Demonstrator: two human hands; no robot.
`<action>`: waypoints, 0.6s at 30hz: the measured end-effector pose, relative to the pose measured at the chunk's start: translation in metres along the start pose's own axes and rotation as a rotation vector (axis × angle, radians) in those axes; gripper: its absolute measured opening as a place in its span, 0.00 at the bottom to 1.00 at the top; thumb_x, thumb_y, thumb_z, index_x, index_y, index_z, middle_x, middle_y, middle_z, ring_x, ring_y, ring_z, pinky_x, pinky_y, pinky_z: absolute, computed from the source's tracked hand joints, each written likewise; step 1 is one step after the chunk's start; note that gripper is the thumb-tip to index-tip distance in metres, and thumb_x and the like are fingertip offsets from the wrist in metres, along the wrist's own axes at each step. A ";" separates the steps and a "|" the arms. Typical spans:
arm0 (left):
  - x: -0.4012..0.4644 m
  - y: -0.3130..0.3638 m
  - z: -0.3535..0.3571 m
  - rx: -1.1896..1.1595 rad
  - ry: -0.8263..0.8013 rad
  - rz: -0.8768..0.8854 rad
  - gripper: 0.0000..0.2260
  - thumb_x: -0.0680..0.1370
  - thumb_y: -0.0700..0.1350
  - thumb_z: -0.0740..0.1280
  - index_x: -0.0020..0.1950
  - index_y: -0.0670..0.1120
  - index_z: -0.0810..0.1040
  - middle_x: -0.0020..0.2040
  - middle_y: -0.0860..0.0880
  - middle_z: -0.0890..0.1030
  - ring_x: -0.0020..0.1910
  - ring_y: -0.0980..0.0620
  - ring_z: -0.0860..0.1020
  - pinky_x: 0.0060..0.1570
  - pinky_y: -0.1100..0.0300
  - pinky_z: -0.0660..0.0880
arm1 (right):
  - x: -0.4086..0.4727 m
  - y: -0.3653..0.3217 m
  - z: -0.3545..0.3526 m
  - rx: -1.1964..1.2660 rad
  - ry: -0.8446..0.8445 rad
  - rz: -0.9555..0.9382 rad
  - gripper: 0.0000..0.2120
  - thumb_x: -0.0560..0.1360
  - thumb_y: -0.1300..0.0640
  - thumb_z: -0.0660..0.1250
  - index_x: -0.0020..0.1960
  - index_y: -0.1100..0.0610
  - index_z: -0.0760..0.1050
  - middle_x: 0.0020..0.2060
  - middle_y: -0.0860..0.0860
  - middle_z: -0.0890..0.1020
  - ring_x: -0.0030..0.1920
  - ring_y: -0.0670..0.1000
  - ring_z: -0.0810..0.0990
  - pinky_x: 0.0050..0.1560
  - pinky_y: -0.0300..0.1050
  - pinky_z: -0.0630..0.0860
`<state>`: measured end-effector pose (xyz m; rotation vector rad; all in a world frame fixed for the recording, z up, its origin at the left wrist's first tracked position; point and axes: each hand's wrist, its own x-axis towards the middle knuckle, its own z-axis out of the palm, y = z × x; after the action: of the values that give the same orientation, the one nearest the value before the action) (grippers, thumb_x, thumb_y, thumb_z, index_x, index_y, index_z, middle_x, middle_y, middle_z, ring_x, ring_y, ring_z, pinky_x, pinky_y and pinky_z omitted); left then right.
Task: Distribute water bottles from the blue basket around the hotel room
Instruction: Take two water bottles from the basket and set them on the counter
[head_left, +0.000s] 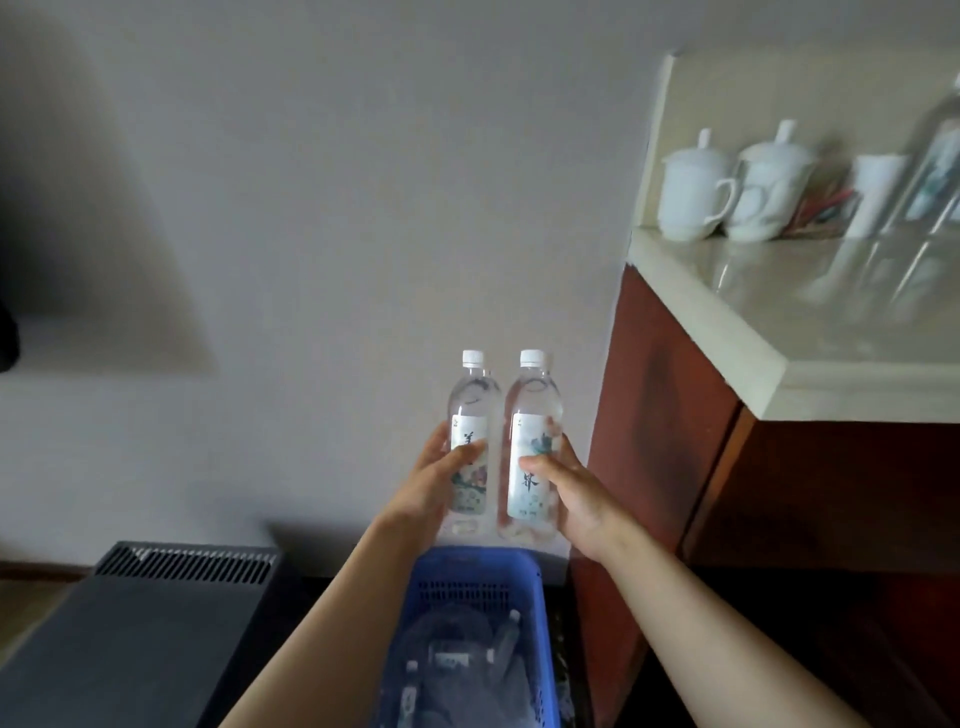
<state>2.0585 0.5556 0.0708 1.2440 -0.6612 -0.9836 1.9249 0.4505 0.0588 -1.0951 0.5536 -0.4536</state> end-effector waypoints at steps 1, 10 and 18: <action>0.000 0.008 0.004 0.009 -0.009 0.020 0.17 0.78 0.42 0.63 0.67 0.48 0.71 0.53 0.42 0.81 0.49 0.43 0.80 0.47 0.48 0.78 | -0.003 -0.010 0.002 -0.013 0.015 -0.028 0.30 0.60 0.55 0.72 0.61 0.45 0.70 0.54 0.54 0.80 0.58 0.57 0.78 0.49 0.55 0.78; -0.014 0.076 0.033 0.041 -0.101 0.130 0.17 0.79 0.43 0.62 0.67 0.49 0.69 0.49 0.47 0.81 0.44 0.50 0.81 0.41 0.56 0.77 | -0.048 -0.077 0.030 -0.109 0.105 -0.170 0.29 0.64 0.54 0.69 0.64 0.53 0.70 0.47 0.51 0.81 0.47 0.49 0.81 0.35 0.43 0.80; -0.040 0.124 0.071 0.077 -0.158 0.201 0.15 0.79 0.48 0.62 0.65 0.49 0.69 0.55 0.45 0.80 0.48 0.49 0.80 0.43 0.55 0.76 | -0.099 -0.134 0.042 -0.262 0.161 -0.292 0.29 0.64 0.49 0.72 0.64 0.48 0.71 0.59 0.54 0.80 0.59 0.57 0.78 0.59 0.58 0.75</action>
<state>2.0100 0.5606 0.2114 1.1488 -0.9368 -0.9014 1.8641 0.4859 0.2157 -1.4076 0.6092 -0.7434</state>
